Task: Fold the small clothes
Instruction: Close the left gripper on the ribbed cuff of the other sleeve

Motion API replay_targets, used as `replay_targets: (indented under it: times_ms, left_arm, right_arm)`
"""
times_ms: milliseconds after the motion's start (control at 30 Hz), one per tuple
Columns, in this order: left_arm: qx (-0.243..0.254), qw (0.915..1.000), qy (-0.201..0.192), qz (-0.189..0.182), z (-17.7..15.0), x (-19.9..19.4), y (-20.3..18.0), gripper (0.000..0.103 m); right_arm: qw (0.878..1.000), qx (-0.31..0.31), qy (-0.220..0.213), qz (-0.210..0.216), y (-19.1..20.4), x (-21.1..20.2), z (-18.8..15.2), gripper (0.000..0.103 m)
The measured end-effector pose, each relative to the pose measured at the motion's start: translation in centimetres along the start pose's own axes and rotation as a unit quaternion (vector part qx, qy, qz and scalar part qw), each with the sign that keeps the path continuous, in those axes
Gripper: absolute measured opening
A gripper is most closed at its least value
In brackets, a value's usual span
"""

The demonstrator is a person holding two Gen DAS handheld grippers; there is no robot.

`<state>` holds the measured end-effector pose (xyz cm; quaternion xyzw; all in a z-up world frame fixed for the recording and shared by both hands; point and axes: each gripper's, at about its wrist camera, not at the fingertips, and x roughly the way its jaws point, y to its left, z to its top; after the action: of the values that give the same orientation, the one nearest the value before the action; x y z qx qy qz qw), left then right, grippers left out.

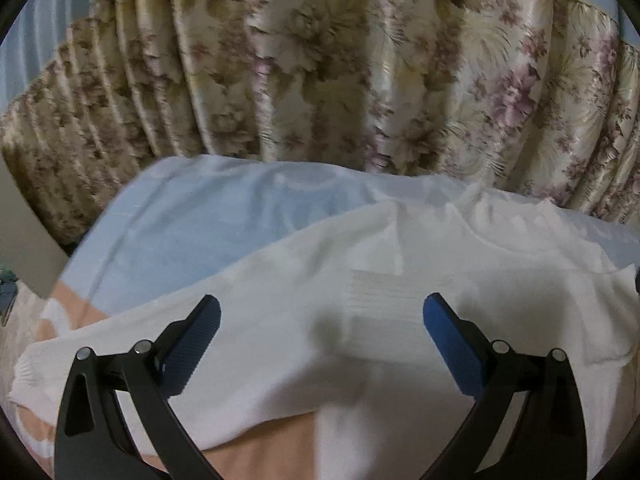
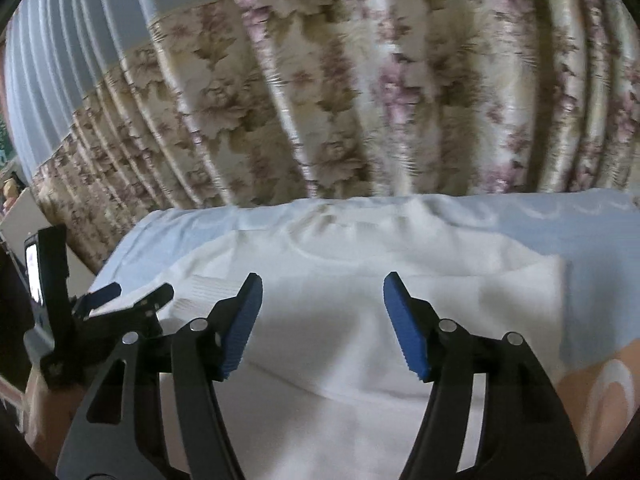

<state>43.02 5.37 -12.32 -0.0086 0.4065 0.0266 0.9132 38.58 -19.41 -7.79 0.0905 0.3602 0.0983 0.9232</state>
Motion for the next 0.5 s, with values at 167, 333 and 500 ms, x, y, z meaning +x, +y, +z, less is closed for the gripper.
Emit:
replay_targets:
  times_ms: [167, 333, 500]
  left_arm:
    - [0.036, 0.9987, 0.037, 0.002, -0.2, 3.6, -3.2, 0.101]
    - [0.018, 0.9977, 0.053, -0.038, -1.2, 4.7, -3.8, 0.077]
    - [0.021, 0.9993, 0.027, -0.015, -0.6, 3.1, -4.1, 0.043]
  right_arm:
    - [0.999, 0.035, 0.006, -0.039, -5.0, -0.7, -0.7, 0.066]
    - [0.997, 0.053, 0.017, -0.057, -7.7, -0.8, -1.4, 0.067]
    - [0.995, 0.059, 0.02, -0.072, -8.6, -0.9, -1.9, 0.067]
